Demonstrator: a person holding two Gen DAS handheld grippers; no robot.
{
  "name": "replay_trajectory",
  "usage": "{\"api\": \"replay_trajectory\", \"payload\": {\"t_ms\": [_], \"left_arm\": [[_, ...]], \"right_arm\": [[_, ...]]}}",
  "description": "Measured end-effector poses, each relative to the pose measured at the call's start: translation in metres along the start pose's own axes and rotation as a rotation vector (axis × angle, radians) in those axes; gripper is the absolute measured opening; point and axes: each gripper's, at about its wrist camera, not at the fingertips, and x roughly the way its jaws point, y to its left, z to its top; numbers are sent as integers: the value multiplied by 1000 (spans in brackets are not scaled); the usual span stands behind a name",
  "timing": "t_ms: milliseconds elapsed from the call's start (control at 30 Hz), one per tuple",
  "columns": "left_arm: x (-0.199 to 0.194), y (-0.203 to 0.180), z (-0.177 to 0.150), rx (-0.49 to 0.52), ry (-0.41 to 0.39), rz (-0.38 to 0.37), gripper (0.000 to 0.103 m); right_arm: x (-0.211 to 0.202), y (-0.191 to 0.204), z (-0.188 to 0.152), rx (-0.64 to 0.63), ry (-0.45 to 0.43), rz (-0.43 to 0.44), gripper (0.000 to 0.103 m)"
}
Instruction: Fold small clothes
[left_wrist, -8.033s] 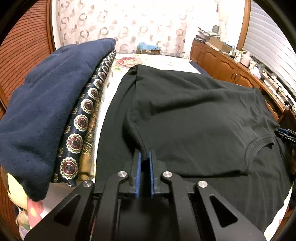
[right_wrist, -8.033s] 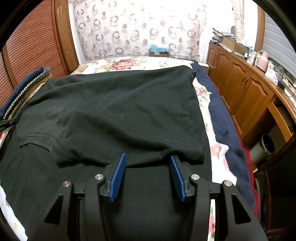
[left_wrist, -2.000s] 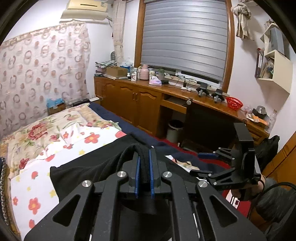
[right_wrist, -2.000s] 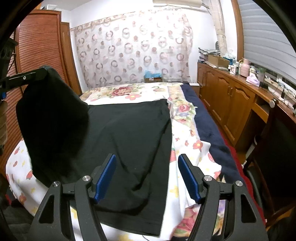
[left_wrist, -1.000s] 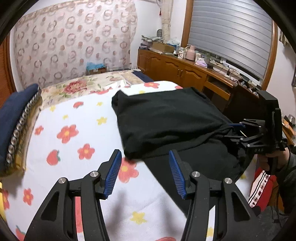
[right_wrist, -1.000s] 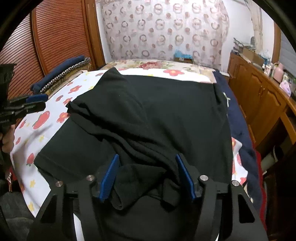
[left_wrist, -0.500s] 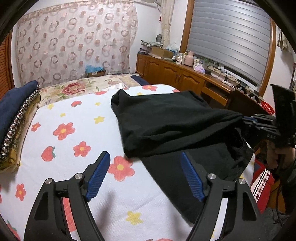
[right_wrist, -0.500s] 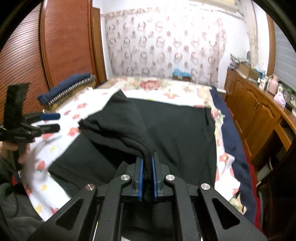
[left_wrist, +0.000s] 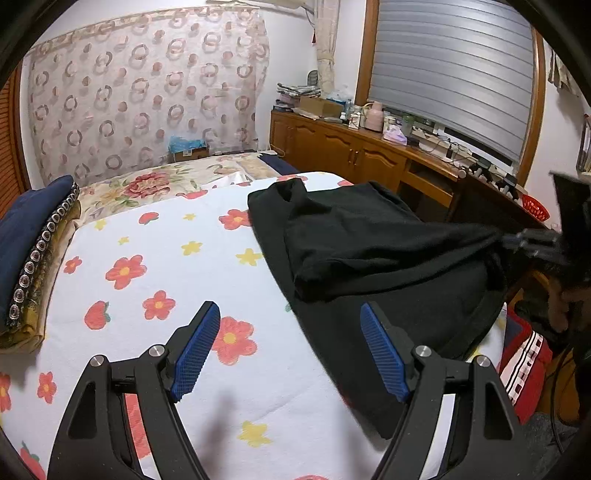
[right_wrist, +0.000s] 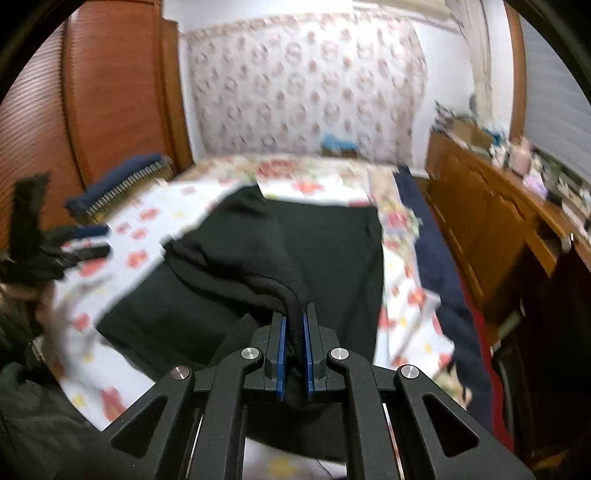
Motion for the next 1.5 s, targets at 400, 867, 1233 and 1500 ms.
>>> {"api": "replay_trajectory", "payload": {"t_ms": [400,867,1233,1500], "left_arm": [[-5,-6,4,12,-12,12,79],[-16,-6,8,19,-40,26,79],[-19,4,4,8,-34,49,79],[-19,11,-1,-12,-32,52,79]], "right_arm": [[10,-3,1,11,47,-37,31],[16,19,32,-71,-23,-13,50],[113,71,68,-210,129,190,50],[157,111,78,-322,202,269,50]]}}
